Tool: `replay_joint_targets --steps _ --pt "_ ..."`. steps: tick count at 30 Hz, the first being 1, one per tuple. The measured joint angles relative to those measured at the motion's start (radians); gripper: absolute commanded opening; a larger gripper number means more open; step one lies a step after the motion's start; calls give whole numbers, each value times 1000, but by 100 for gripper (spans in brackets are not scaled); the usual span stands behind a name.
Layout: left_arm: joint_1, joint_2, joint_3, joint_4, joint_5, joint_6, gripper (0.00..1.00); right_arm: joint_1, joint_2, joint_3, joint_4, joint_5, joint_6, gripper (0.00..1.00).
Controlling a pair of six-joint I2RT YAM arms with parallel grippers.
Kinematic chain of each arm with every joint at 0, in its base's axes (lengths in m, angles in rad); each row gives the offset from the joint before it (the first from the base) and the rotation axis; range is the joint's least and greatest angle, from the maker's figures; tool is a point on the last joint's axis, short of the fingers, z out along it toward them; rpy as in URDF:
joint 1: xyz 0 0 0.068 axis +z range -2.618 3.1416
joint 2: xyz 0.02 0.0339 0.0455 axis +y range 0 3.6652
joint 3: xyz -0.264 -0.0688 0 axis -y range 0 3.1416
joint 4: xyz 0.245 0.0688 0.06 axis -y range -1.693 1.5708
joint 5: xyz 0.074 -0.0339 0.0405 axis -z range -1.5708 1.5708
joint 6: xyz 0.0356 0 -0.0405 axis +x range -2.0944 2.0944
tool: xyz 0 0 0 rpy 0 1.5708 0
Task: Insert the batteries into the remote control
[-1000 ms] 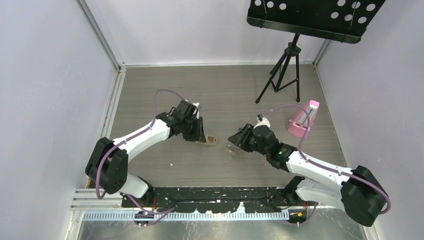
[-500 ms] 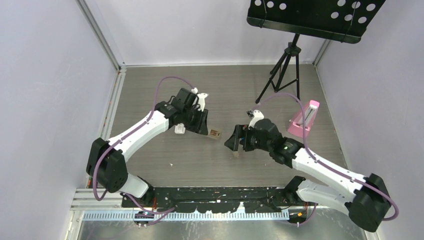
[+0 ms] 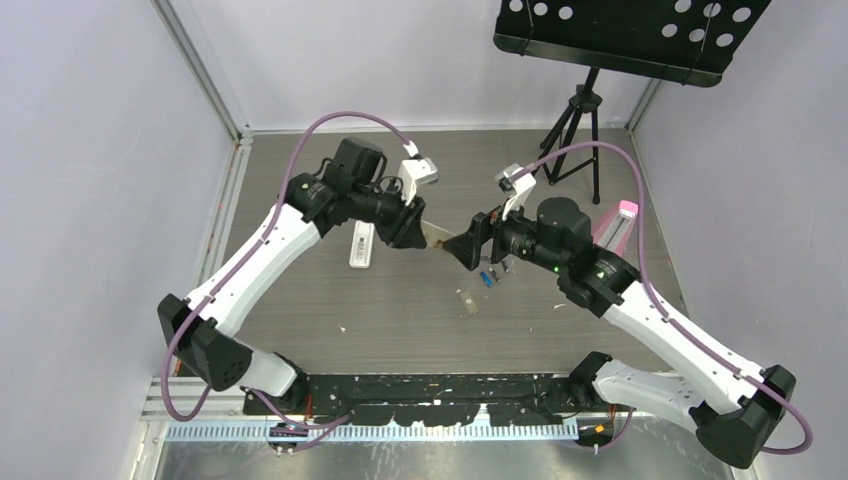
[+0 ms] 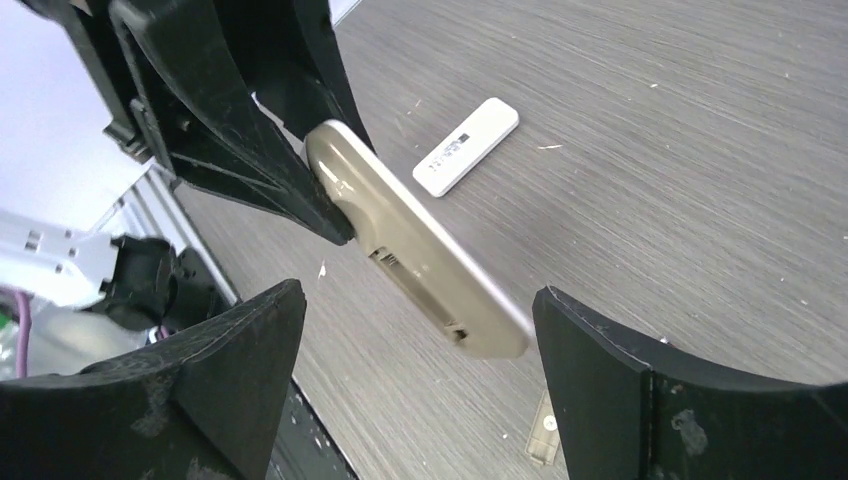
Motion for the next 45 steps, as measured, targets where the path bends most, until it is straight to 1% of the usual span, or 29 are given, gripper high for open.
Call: replay_joint_targets --steps 3,7,9,13,17,21,24,26,31,33,34,37,38,41,42,43,45 --pt "0 -19 -2 -95 68 124 0 0 -19 46 -81 -58 -73 89" --pt "-1 -71 -10 -164 120 228 0 -1 -19 109 -209 -196 -161 83" --pt "-1 -98 -13 -177 144 257 0 -1 10 143 -257 -267 -190 81" --pt "-1 -132 -20 -187 181 301 0 -1 89 161 -294 -381 -214 77" --pt "-1 -132 -21 -204 210 332 0 -1 162 164 -323 -439 -230 72" --pt "-1 -136 -27 -210 251 364 0 -1 201 191 -346 -498 -251 67" --pt "-1 -151 -43 -206 278 380 0 4 208 208 -349 -542 -267 53" --pt "-1 -167 -52 -203 301 383 0 8 209 214 -347 -559 -277 40" --pt "2 -211 -86 -183 336 362 0 16 215 214 -336 -613 -301 13" --pt "10 -222 -99 -181 351 334 0 22 214 214 -332 -637 -321 4" --pt "12 -227 -105 -177 359 316 0 25 213 214 -332 -649 -327 3" --pt "15 -248 -134 -129 377 234 14 26 202 209 -323 -663 -311 0" --pt "16 -257 -150 -93 380 193 25 26 192 202 -311 -660 -292 0" --pt "19 -290 -215 49 385 58 50 21 143 156 -251 -632 -208 0" --pt "19 -303 -245 133 369 -1 58 21 125 137 -220 -615 -170 0" --pt "16 -307 -265 204 357 -53 65 21 107 116 -171 -581 -129 0" --pt "6 -309 -293 319 327 -146 73 25 79 84 -71 -531 -48 0"
